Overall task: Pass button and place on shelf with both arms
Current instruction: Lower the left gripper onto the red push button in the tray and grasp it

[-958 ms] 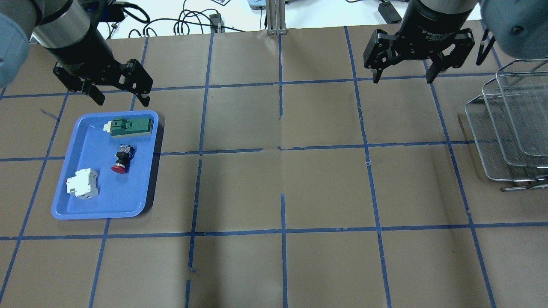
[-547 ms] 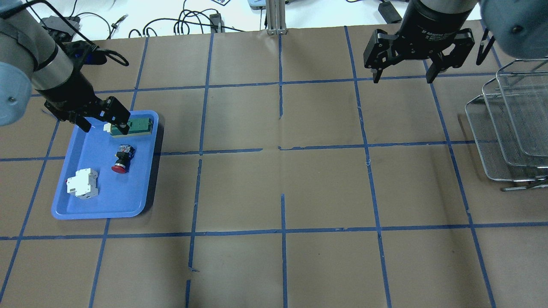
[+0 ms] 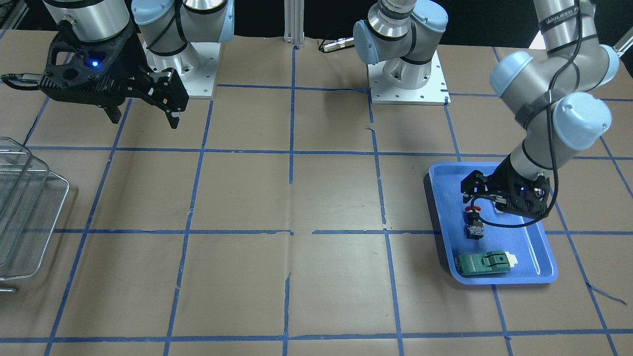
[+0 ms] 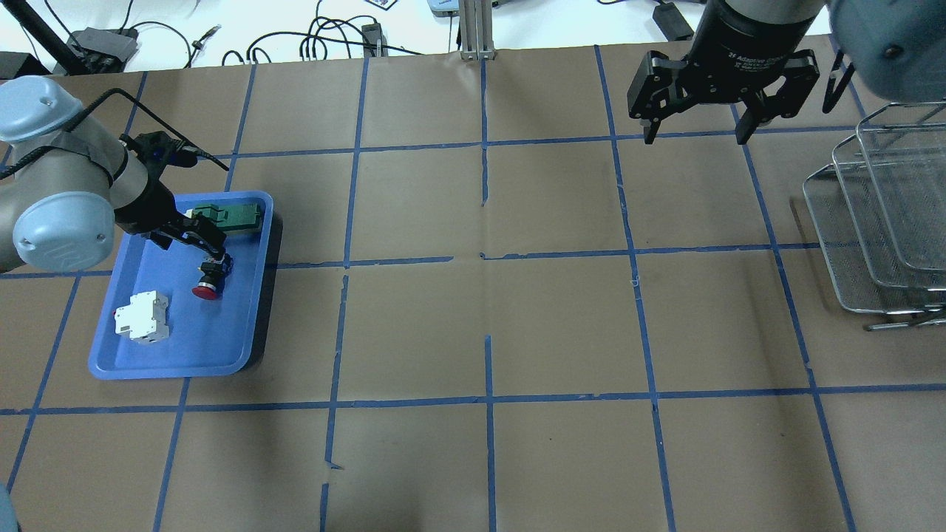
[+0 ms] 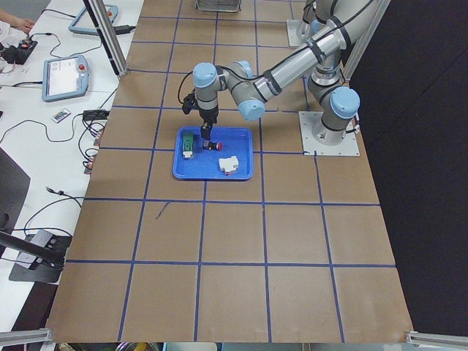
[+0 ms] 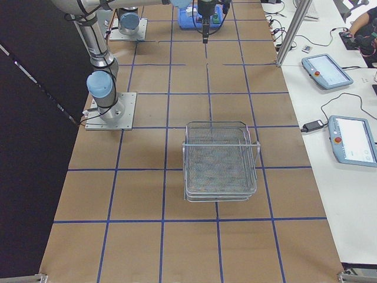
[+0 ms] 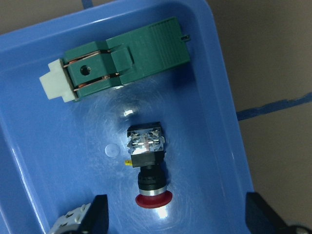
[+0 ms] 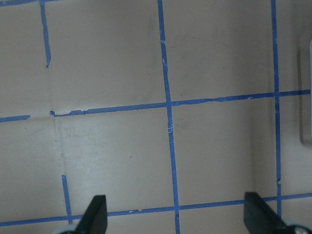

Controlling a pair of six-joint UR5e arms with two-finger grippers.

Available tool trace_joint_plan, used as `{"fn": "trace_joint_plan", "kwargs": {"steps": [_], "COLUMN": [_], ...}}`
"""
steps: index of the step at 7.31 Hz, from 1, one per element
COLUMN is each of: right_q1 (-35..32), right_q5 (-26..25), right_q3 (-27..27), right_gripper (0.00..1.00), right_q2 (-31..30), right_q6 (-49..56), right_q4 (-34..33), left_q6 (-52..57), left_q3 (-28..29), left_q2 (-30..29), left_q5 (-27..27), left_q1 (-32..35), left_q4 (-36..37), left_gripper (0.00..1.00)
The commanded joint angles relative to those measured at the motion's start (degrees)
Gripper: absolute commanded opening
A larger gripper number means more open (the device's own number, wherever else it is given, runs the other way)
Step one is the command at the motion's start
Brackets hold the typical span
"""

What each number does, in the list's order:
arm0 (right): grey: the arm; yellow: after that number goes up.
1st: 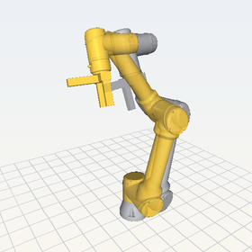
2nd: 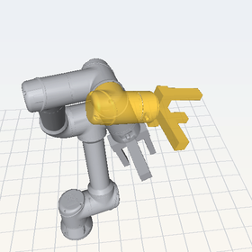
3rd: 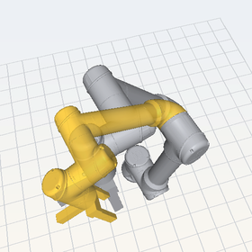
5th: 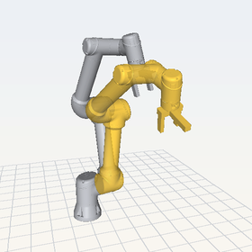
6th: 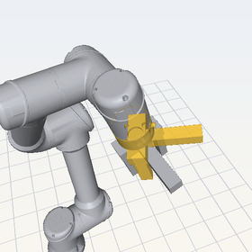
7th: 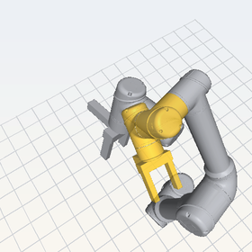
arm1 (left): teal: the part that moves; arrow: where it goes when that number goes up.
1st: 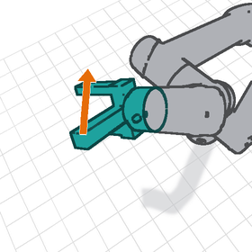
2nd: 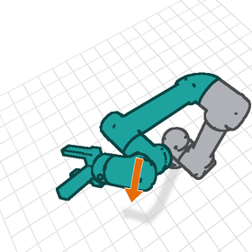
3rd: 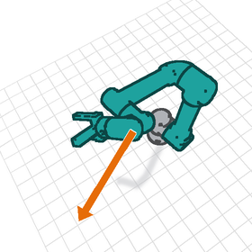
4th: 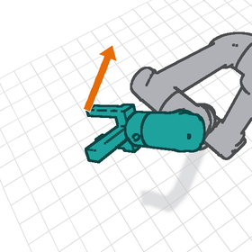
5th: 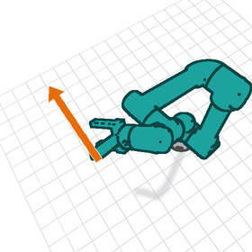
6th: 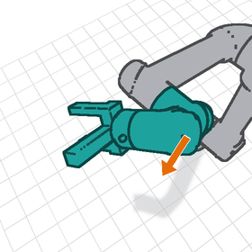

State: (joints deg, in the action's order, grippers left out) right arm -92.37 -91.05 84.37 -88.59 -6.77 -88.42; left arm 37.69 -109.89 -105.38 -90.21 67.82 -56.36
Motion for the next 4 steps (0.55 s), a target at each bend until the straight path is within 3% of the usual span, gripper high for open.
{"fn": "trace_joint_plan", "kwargs": {"steps": [1, 4], "right_q1": [0.0, 0.0], "right_q5": [0.0, 0.0], "right_q3": [0.0, -0.1], "right_gripper": [1.0, 1.0], "right_q2": [0.0, 0.0], "right_q6": [0.0, 0.0], "right_q4": [0.0, 0.0], "left_q6": [1.2, 2.0], "left_q3": [-1.7, -6.1], "left_q2": [-1.2, -2.7], "left_q5": [-0.1, -0.3], "left_q1": [-1.5, -2.2], "left_q4": [0.9, 7.1], "left_gripper": [1.0, 1.0]}}
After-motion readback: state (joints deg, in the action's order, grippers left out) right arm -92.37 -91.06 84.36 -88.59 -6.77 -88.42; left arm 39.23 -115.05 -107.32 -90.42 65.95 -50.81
